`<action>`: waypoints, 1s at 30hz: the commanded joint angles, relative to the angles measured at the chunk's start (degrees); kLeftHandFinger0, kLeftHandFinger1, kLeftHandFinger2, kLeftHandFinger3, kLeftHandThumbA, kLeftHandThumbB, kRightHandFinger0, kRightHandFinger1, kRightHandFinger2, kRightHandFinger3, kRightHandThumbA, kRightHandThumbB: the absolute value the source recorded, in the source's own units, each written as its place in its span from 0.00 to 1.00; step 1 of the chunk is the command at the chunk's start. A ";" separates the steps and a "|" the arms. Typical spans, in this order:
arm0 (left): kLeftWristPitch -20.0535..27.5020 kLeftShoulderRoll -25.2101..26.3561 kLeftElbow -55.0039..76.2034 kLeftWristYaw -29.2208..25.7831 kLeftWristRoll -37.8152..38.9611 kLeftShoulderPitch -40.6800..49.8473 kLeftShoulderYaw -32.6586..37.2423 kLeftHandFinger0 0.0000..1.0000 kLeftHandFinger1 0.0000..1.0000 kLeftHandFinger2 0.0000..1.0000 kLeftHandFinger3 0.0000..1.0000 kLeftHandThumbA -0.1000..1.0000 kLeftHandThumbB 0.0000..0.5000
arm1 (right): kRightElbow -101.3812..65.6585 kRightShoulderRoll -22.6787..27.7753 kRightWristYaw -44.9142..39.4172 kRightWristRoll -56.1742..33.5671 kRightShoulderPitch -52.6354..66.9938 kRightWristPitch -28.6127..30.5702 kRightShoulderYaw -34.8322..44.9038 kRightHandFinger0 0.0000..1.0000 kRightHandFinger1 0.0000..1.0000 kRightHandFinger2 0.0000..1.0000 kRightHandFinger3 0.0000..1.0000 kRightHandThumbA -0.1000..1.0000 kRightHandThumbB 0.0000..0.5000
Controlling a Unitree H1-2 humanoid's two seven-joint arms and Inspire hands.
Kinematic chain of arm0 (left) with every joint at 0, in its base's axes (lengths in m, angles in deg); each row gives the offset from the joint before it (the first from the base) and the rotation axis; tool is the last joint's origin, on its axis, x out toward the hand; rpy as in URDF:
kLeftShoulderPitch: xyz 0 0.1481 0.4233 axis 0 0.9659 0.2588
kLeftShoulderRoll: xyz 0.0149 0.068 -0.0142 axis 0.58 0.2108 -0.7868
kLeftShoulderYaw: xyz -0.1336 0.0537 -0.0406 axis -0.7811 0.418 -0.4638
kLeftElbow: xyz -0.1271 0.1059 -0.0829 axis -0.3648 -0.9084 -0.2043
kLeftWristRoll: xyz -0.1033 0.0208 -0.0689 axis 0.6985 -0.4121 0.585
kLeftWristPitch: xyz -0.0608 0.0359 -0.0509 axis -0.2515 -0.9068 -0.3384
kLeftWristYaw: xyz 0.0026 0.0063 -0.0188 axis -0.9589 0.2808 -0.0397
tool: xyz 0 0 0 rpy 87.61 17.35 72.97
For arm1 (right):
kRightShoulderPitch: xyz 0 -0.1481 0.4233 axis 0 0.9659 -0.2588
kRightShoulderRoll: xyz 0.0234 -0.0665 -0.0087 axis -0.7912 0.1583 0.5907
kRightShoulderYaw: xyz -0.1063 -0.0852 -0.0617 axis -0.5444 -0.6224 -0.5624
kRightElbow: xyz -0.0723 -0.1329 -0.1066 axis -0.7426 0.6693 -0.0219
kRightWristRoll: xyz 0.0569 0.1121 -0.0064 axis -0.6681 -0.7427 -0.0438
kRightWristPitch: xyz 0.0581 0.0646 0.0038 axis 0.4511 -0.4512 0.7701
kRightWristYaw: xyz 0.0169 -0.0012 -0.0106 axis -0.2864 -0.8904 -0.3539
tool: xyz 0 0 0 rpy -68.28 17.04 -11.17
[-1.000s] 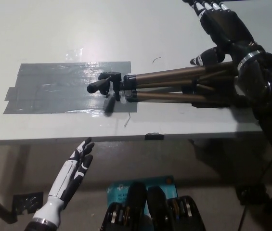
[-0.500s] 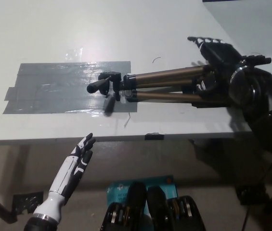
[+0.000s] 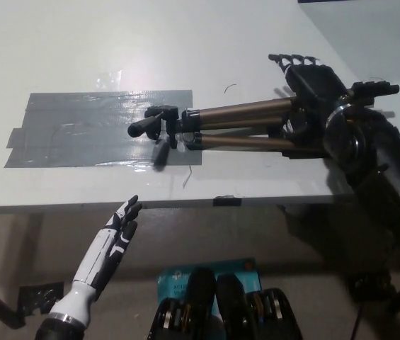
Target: A tripod is kept on the middle of the desk infront of the robot and the robot grabs one of its legs to pick it up and hands it to a person
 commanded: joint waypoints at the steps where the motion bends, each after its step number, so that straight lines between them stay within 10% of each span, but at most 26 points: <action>1: 0.57 1.15 0.82 1.03 -0.65 -1.57 0.34 1.00 1.00 1.00 1.00 1.00 0.05 | 4.87 -1.56 24.99 3.82 -5.28 11.75 0.20 0.00 0.04 0.26 0.32 0.00 0.49; 5: 0.25 1.11 1.00 1.02 -0.85 -1.83 0.42 1.00 1.00 1.00 1.00 1.00 0.07 | 9.09 -1.92 27.26 3.05 -6.45 13.88 0.17 0.00 0.13 0.55 0.22 0.00 0.48; 7: 0.29 1.15 0.71 1.11 -0.69 -2.45 0.36 1.00 1.00 1.00 1.00 0.98 0.06 | 10.26 -1.78 26.66 2.64 -7.29 13.97 0.18 0.00 0.26 0.76 0.32 0.00 0.46; 11: 0.40 1.19 0.15 1.22 -0.30 -3.26 0.18 1.00 1.00 1.00 1.00 0.96 0.04 | 12.99 -1.59 28.43 2.69 -8.13 16.02 -0.46 0.00 0.24 0.63 0.28 0.00 0.50; 15: 0.48 1.33 0.07 1.58 -0.02 -3.44 0.27 1.00 1.00 1.00 1.00 0.94 0.00 | 15.67 -1.56 30.13 2.51 -7.99 17.30 -0.93 0.00 0.34 0.79 0.24 0.00 0.40; 21: 0.48 1.39 -0.18 1.79 -0.08 -3.66 0.54 1.00 1.00 1.00 1.00 0.95 0.00 | 15.31 -0.79 32.52 2.75 -7.46 17.59 -1.25 0.00 0.50 0.91 0.90 0.00 0.32; 30: -0.34 1.27 0.30 1.95 -0.61 -3.57 0.96 1.00 1.00 1.00 1.00 0.96 0.02 | 5.04 0.36 36.09 3.05 -8.83 19.21 1.65 0.03 0.55 0.85 1.00 0.00 0.33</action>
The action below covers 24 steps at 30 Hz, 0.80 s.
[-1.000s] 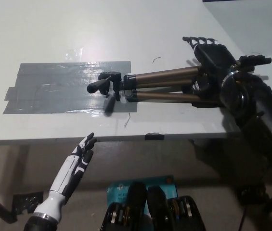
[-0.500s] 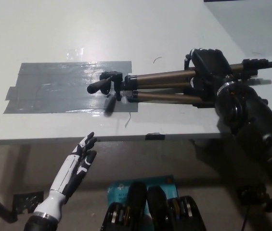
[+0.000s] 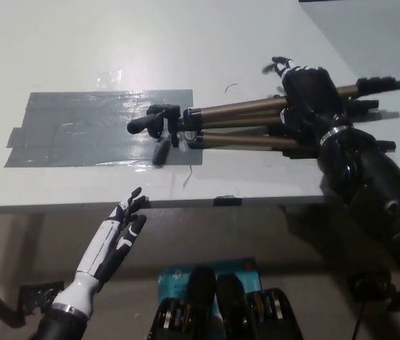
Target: A tripod is kept on the middle of the desk infront of the robot and the robot grabs one of its legs to pick it up and hands it to a person
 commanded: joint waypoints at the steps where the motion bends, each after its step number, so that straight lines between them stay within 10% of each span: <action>1: -0.32 1.29 1.16 1.64 -0.69 -1.58 0.68 1.00 1.00 1.00 1.00 0.97 0.01 | -9.82 2.29 11.29 1.54 -8.21 4.33 3.22 0.03 0.53 0.84 0.99 0.00 0.33; 18: 0.89 0.18 2.67 1.61 1.14 3.55 0.62 1.00 1.00 1.00 1.00 0.99 0.13 | -25.73 2.88 0.87 -1.20 -8.79 1.86 10.32 0.00 0.45 0.87 1.00 0.00 0.38; 24: 1.72 0.87 10.05 1.92 2.49 8.79 0.06 1.00 1.00 1.00 1.00 1.00 0.16 | -21.71 1.78 1.69 0.06 -9.78 1.25 9.35 0.00 0.48 0.89 0.62 0.00 0.36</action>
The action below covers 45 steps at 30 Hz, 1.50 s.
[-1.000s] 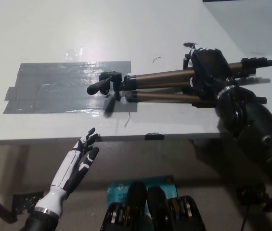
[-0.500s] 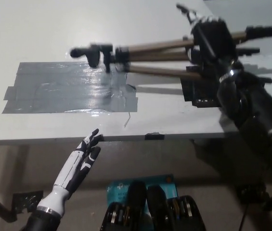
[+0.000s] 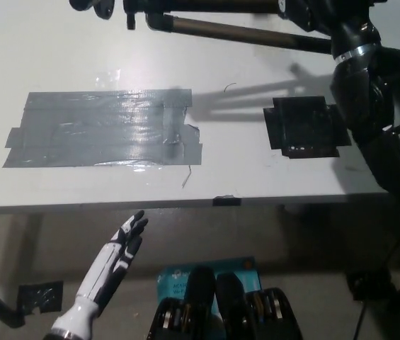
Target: A tripod is kept on the middle of the desk infront of the robot and the robot grabs one of its legs to pick it up and hands it to a person
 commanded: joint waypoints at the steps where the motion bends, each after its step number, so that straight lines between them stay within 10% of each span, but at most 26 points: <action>1: 1.54 1.29 6.73 1.07 2.37 3.62 -0.91 1.00 1.00 1.00 1.00 1.00 0.18 | 1.30 -0.19 2.54 0.54 -5.26 0.88 0.39 0.00 0.46 0.88 0.68 0.00 0.38; 8: 2.50 2.22 6.63 0.75 2.11 6.75 -1.74 1.00 1.00 1.00 1.00 1.00 0.26 | 8.93 -1.75 5.97 0.37 -6.35 3.66 -0.13 0.00 0.43 0.81 0.98 0.00 0.35; 14: 4.04 1.57 4.56 0.22 1.19 9.35 -0.44 1.00 1.00 1.00 1.00 1.00 0.28 | 14.54 -2.68 6.56 0.63 -7.21 2.96 -1.03 0.04 0.52 0.95 1.00 0.00 0.35; 25: 3.88 1.55 2.46 0.05 1.18 8.39 -0.44 1.00 1.00 1.00 1.00 1.00 0.23 | 31.38 -4.82 9.50 -0.67 -15.80 4.32 -2.75 0.00 0.44 0.86 1.00 0.00 0.33; 28: 3.93 1.59 2.03 0.20 1.21 7.95 -0.36 1.00 1.00 1.00 1.00 1.00 0.22 | 32.29 -5.66 7.82 -1.34 -15.73 3.47 -2.92 0.02 0.41 0.71 0.81 0.14 0.48; 29: 4.19 1.62 1.73 0.19 1.22 7.73 -0.37 1.00 1.00 1.00 1.00 1.00 0.21 | 30.68 -5.57 2.64 -2.29 -15.38 2.52 -2.92 0.29 0.66 0.95 1.00 0.39 0.71; 30: 4.37 1.64 1.56 0.18 1.20 7.66 -0.36 1.00 1.00 1.00 1.00 1.00 0.21 | 29.13 -5.39 -1.47 -2.83 -15.03 1.76 -3.09 0.37 0.68 0.92 1.00 0.44 0.70; 31: 4.42 1.64 1.56 0.24 1.44 7.62 -0.42 1.00 1.00 1.00 1.00 1.00 0.20 | 26.01 -5.16 -8.99 -4.77 -14.20 0.17 -2.81 0.72 0.95 1.00 1.00 0.54 0.85; 32: 4.42 1.66 1.58 0.25 1.53 7.56 -0.47 1.00 1.00 1.00 1.00 1.00 0.20 | 24.28 -5.06 -12.96 -6.53 -13.58 -0.22 -2.45 1.00 1.00 1.00 1.00 0.57 0.90; 38: 3.30 1.69 1.93 0.38 1.92 6.64 -0.81 1.00 1.00 1.00 1.00 1.00 0.23 | 2.79 -4.10 -38.73 -16.87 -5.63 -10.88 -3.63 1.00 1.00 1.00 1.00 0.72 1.00; 45: 2.79 2.23 2.44 0.74 1.73 6.93 -0.78 1.00 1.00 1.00 1.00 1.00 0.26 | -16.74 -2.93 -45.38 -22.70 4.02 -14.72 -6.53 1.00 1.00 1.00 1.00 0.89 1.00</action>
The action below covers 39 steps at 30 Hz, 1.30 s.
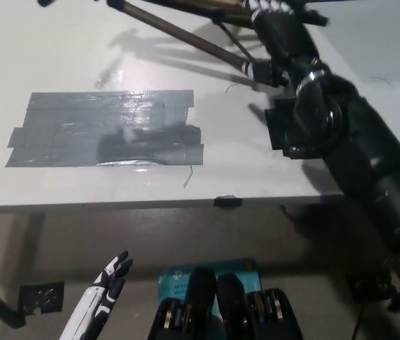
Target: A tripod is kept on the middle of the desk infront of the robot and the robot grabs one of its legs to pick it up and hands it to a person
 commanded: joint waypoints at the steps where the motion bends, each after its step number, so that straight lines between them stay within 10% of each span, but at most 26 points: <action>1: 1.38 0.77 1.24 0.74 0.48 -0.93 -0.36 1.00 1.00 1.00 1.00 1.00 0.26 | -32.29 2.58 -31.35 -17.47 4.70 -12.05 -3.34 1.00 1.00 1.00 1.00 0.90 1.00; 14: 0.91 0.18 0.75 0.07 0.40 -5.36 -0.88 1.00 1.00 1.00 1.00 1.00 0.20 | -73.63 12.76 -23.39 -27.54 23.76 -13.47 8.03 1.00 1.00 1.00 1.00 1.00 0.89; 26: 2.17 0.16 -2.06 -0.59 0.81 -8.85 -1.71 1.00 1.00 1.00 1.00 1.00 0.21 | -68.59 1.44 -5.91 -32.25 56.54 5.33 10.29 1.00 1.00 1.00 1.00 1.00 0.66; 39: 1.91 -1.52 -4.03 -2.34 -1.39 -9.51 -1.41 1.00 1.00 1.00 1.00 1.00 0.23 | -48.49 -5.43 -9.68 -34.73 58.53 9.44 13.93 1.00 1.00 1.00 1.00 0.98 0.51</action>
